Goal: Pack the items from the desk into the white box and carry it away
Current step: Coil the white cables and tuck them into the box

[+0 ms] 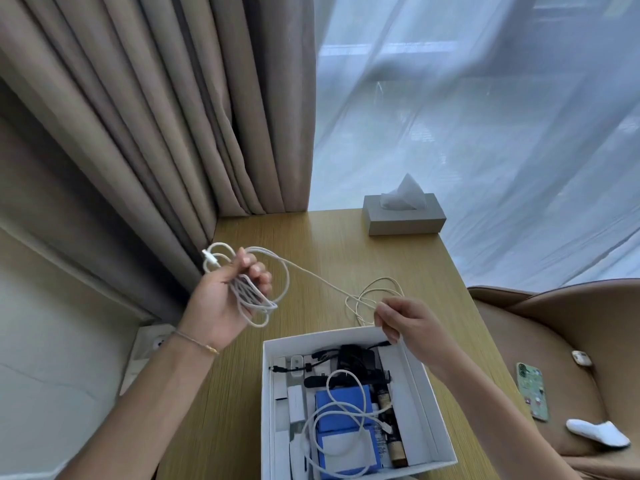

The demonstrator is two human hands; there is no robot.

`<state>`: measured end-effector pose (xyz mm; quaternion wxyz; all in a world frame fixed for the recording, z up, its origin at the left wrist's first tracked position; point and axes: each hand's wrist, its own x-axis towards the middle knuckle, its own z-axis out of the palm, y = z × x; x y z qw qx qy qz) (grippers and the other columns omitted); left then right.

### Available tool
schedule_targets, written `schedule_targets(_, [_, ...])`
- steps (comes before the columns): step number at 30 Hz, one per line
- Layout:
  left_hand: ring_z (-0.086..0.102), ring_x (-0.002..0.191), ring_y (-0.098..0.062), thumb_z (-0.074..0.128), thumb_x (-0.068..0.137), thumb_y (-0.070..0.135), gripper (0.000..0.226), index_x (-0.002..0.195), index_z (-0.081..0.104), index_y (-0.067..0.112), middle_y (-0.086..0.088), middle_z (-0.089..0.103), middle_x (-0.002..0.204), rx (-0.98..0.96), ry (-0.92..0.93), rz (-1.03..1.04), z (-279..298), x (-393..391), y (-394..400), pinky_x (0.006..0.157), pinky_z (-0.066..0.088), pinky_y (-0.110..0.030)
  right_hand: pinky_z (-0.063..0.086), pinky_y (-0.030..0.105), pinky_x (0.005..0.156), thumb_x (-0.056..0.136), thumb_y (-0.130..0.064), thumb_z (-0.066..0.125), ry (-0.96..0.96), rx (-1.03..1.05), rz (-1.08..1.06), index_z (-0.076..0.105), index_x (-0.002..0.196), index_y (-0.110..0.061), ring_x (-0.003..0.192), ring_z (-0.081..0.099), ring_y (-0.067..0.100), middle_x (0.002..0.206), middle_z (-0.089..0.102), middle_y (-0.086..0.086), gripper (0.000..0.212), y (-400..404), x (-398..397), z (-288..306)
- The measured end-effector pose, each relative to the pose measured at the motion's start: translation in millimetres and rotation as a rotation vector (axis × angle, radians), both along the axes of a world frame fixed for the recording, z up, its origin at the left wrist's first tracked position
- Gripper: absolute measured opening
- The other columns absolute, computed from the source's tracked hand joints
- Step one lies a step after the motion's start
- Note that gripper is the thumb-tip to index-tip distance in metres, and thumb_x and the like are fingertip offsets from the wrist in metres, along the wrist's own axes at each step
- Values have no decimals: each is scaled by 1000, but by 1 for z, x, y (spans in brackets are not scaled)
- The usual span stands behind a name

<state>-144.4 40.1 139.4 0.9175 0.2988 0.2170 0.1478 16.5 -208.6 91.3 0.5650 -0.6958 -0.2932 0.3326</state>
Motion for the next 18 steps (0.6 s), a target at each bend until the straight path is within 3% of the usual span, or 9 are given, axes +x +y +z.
schedule_targets(4, [74,73,-18,52,98,24,28,84,72,10,-3,73,81,-104,144,254,-4,-3,11,63,61,-28,32,31,56,102,-9,53,-59,-48,-84,66,72,-7,56,40,17,57,45,0,32,-10,13,-11])
schedule_targets(8, [74,92,-27,42,105,17,27,113,64,4,-15,75,105,27,217,320,-17,6,-12,88,58,-38,29,37,58,101,-16,56,-201,-160,-10,71,78,-16,57,37,19,60,47,1,28,-1,7,-9])
schedule_targets(12, [74,99,-27,45,104,6,23,118,63,5,-13,75,112,408,281,370,-20,23,-48,85,61,-36,30,19,45,101,-28,56,-319,-288,255,71,84,-29,45,37,5,53,56,-13,23,19,-21,5])
schedule_targets(14, [74,97,-18,44,102,-2,30,123,60,11,-5,74,114,724,331,372,-24,29,-62,81,60,-26,31,19,48,101,-26,54,-363,-293,336,72,89,-29,49,41,6,59,60,-6,23,27,-31,13])
schedule_targets(16, [72,93,-8,45,99,-6,39,124,63,18,6,74,107,1045,358,280,-30,29,-73,81,59,-24,31,22,50,101,-19,51,-336,-261,366,73,93,-23,51,42,9,58,54,-2,24,32,-35,22])
schedule_targets(18, [71,81,-12,47,96,-8,39,108,70,21,3,73,88,1177,327,95,-36,26,-78,78,60,-34,34,21,51,101,-12,52,-287,-219,351,73,92,-15,49,42,8,57,51,-6,24,34,-34,29])
